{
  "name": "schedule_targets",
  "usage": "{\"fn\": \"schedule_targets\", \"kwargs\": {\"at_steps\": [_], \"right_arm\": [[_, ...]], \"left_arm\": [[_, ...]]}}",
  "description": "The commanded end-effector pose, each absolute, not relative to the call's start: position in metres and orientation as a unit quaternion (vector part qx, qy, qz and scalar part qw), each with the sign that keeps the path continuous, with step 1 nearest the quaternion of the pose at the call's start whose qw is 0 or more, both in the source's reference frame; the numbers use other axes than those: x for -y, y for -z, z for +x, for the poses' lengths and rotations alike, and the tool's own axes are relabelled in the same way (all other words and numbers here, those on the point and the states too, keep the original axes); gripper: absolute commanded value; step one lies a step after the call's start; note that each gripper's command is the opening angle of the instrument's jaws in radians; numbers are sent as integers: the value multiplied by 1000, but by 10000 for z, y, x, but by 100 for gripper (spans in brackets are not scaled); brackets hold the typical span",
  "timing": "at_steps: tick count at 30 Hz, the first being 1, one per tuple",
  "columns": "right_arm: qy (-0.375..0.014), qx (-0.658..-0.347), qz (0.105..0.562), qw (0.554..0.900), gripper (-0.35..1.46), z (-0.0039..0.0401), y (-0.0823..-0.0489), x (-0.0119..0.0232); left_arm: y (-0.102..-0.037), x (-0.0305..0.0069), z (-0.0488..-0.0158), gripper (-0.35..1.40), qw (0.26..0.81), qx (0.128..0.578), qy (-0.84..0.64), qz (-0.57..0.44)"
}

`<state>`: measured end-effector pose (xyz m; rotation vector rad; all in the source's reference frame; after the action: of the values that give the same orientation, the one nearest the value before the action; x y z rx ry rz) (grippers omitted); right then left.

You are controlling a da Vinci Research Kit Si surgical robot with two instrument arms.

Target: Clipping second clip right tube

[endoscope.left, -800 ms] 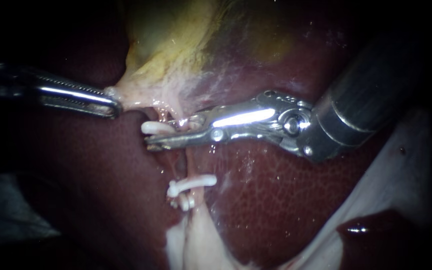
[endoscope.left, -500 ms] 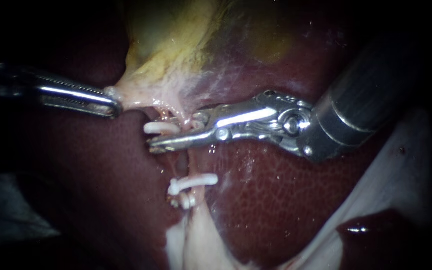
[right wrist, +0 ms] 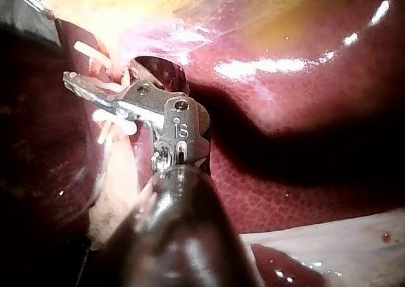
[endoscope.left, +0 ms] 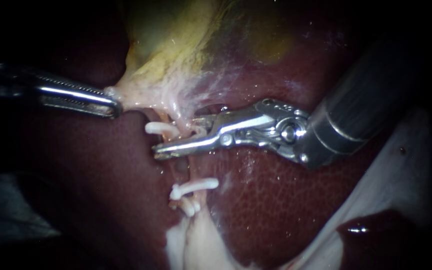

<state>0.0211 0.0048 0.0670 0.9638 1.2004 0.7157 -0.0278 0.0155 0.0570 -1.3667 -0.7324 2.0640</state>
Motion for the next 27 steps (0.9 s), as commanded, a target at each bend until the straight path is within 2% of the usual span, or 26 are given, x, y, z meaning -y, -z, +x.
{"fn": "schedule_targets", "kwargs": {"at_steps": [1,5,9,27], "right_arm": [[-314,-526,437,659,50,211,-672,-43],[-296,-513,472,653,50,210,-681,-28],[-290,-504,488,651,50,209,-685,-18],[-282,-497,518,636,48,216,-673,4]], "left_arm": [[-570,-155,-278,-35,276,273,-768,-509],[-570,-155,-278,-35,276,273,-768,-509],[-570,-155,-278,-35,276,273,-768,-509],[-570,-154,-278,-35,276,273,-768,-509]]}}
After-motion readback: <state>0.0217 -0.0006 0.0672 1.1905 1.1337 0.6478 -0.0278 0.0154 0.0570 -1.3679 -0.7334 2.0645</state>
